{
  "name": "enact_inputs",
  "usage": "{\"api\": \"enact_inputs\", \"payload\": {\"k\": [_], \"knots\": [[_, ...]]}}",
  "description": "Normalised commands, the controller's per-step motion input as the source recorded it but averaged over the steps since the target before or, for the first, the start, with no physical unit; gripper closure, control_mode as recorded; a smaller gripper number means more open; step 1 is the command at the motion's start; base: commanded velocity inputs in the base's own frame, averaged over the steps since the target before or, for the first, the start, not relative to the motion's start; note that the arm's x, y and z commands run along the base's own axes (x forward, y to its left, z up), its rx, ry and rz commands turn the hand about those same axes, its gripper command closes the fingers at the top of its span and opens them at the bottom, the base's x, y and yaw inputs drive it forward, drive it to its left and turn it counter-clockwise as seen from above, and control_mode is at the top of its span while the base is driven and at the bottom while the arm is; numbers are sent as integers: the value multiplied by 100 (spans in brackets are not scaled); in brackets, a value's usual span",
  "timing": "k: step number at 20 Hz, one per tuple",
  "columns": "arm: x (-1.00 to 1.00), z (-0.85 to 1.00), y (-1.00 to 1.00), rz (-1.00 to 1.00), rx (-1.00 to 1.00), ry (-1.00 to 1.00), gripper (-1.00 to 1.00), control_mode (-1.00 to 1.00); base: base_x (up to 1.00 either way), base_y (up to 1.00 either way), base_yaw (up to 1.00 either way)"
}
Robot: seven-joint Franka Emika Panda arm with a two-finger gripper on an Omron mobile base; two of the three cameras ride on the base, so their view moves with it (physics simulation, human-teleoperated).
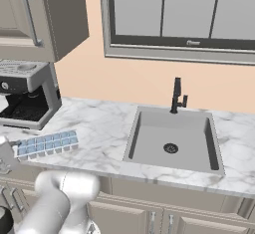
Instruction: The ice cube tray has been filled with water. Take the tray and place it in the freezer to make ice. Close the freezer door after placing the tray.
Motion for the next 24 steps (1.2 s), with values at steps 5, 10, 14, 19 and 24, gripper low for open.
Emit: {"api": "enact_inputs", "payload": {"k": [5, 10, 14, 19, 24], "knots": [[-1, 62, -55, -15, -2, 0, 100, -100, 0, 0, 0], [0, 55, -51, -14, -12, 0, 100, -100, 0, 0, 0], [0, 58, -52, -17, -15, -2, 100, -100, 0, 0, 0], [0, 59, -57, -19, -14, -2, 100, -100, 0, 0, 0], [0, 60, -53, -17, -4, -1, 100, -100, 0, 0, 0]]}}
